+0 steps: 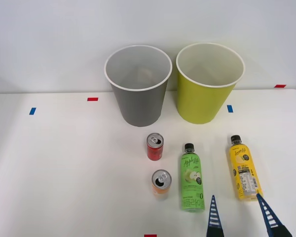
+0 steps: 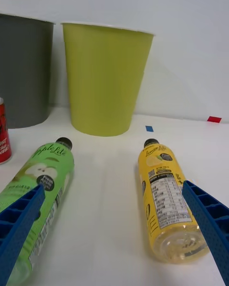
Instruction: Put cans in the gray bin, plastic bottles in the light green bin
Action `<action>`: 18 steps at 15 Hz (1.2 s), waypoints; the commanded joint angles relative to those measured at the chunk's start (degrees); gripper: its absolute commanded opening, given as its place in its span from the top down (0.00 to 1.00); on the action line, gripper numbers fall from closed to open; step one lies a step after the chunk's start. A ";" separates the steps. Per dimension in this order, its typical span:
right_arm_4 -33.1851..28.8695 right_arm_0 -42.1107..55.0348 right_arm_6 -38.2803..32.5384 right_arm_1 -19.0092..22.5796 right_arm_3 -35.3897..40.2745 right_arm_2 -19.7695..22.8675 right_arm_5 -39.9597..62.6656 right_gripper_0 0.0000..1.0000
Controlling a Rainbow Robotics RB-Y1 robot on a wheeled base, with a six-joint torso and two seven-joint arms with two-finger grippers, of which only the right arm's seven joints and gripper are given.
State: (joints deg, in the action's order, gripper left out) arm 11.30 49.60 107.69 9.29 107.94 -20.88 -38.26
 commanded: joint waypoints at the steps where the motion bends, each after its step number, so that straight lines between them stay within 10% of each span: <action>1: 2.50 -2.22 -0.11 1.26 2.45 0.84 3.02 0.00; 18: 11.02 -15.58 -6.71 1.70 33.48 23.51 78.43 0.00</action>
State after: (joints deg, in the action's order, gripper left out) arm 23.07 37.49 103.86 11.08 139.12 0.28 33.10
